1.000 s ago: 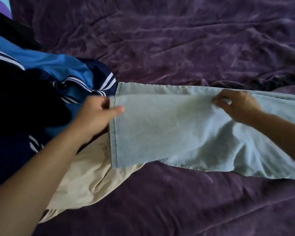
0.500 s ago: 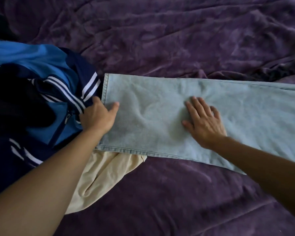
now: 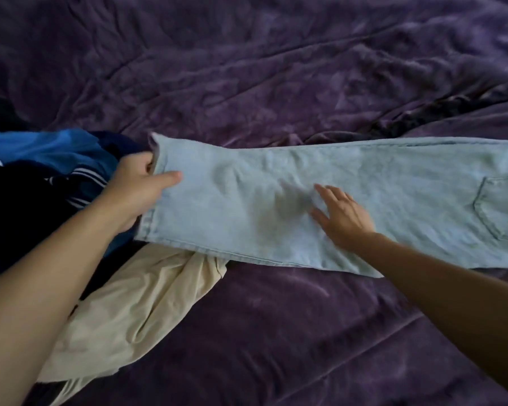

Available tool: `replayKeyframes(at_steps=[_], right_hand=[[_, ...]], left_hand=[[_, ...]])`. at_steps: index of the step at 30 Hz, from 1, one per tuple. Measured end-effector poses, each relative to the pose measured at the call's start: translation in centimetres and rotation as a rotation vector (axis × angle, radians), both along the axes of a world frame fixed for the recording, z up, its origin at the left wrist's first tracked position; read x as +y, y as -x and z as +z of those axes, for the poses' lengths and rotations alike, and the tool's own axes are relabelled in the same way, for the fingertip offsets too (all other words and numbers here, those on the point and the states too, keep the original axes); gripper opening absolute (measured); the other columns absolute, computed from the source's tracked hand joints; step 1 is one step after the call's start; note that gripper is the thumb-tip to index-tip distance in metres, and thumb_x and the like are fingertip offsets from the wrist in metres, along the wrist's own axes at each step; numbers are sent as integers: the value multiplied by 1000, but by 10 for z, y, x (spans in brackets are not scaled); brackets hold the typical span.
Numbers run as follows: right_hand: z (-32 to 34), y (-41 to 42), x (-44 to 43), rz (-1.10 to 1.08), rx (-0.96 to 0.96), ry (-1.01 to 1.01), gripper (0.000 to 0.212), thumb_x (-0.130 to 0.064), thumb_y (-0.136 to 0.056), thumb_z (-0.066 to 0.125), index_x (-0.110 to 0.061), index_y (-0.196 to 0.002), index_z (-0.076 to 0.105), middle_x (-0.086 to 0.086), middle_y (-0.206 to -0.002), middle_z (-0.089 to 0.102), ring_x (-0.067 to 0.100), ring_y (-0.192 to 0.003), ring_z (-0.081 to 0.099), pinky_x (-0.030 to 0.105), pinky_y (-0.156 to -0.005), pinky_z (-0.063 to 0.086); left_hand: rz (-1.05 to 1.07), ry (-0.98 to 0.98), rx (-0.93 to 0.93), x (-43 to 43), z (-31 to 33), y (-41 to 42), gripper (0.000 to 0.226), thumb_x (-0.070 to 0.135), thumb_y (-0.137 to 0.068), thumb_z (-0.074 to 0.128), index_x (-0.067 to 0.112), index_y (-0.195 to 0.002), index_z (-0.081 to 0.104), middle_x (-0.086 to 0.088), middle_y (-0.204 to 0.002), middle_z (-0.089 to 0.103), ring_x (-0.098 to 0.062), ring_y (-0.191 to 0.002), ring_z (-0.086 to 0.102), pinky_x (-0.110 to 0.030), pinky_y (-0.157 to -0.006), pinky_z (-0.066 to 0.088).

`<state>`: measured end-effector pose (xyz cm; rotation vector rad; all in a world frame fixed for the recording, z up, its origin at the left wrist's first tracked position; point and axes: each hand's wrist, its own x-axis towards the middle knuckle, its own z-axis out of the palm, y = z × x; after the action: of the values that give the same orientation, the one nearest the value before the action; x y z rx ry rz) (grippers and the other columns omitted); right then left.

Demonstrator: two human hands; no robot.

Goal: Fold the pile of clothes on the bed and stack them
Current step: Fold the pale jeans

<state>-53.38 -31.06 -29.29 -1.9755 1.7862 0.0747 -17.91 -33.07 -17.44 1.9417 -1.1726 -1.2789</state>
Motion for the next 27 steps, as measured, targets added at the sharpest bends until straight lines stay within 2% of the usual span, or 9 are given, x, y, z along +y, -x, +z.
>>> replayKeyframes(at_steps=[3, 7, 10, 14, 16, 18, 22, 25, 27], right_hand=[[7, 57, 21, -142, 2, -21, 56, -48, -95, 46, -31, -146, 31, 3, -140, 48, 30, -122, 50, 41, -88, 45], [11, 128, 42, -313, -31, -2, 51, -47, -93, 49, -34, -141, 38, 2, -129, 57, 30, -108, 61, 42, -80, 51], [9, 173, 50, -335, -56, 48, 49, -41, -92, 54, -31, -138, 44, 1, -123, 62, 27, -103, 63, 40, -78, 49], [3, 230, 58, -275, 8, 50, 49, -37, -92, 56, -28, -138, 45, 1, -127, 58, 26, -117, 55, 39, -85, 46], [0, 260, 64, -211, 49, -10, 44, -36, -91, 57, -28, -134, 50, 0, -130, 54, 25, -123, 47, 39, -89, 45], [0, 288, 69, -147, 46, -48, 36, -35, -91, 58, -27, -126, 58, -4, -128, 54, 22, -123, 46, 38, -88, 46], [19, 349, 64, -121, 27, 131, 32, -21, -81, 69, -16, -112, 67, 4, -111, 62, 31, -106, 55, 41, -76, 50], [36, 413, 40, -373, 155, 292, 46, -27, -77, 71, -16, -120, 59, 11, -124, 57, 38, -113, 49, 49, -88, 41], [42, 459, 22, -671, 167, 186, 66, -46, -77, 70, -21, -133, 46, 10, -138, 46, 36, -126, 40, 51, -99, 36]], left_hand=[[-204, 120, -15, -19, 40, 71, 16, 17, -79, 70, 9, -93, 67, -9, -95, 72, -22, -87, 69, -42, -75, 56], [-388, 215, -190, -27, 47, 203, 21, 18, -77, 68, 2, -85, 56, -19, -86, 64, -32, -78, 60, -39, -61, 39], [-449, 174, -314, -15, 11, 302, 16, 17, -81, 61, 13, -85, 46, -18, -97, 65, -39, -91, 59, -35, -66, 37], [-560, -25, -330, 24, -65, 394, 17, 18, -89, 55, 12, -101, 45, -16, -111, 60, -37, -103, 58, -38, -73, 43], [-658, -161, -397, 51, -101, 419, 47, 26, -91, 58, 8, -130, 40, -17, -130, 49, -36, -118, 51, -41, -89, 46], [-690, -160, -528, 73, -124, 430, 73, 32, -91, 58, 7, -147, 19, -16, -141, 32, -34, -127, 39, -44, -98, 43], [-658, -38, -671, 85, -137, 438, 74, 22, -92, 52, 5, -150, 11, -14, -135, 33, -30, -123, 36, -40, -97, 41], [-696, -50, -766, 83, -140, 442, 71, 20, -92, 48, 3, -150, 12, -14, -134, 34, -29, -120, 37, -37, -96, 40], [-695, -58, -811, 81, -146, 446, 70, 19, -90, 49, 0, -149, 15, -16, -132, 36, -31, -118, 39, -38, -95, 40]])
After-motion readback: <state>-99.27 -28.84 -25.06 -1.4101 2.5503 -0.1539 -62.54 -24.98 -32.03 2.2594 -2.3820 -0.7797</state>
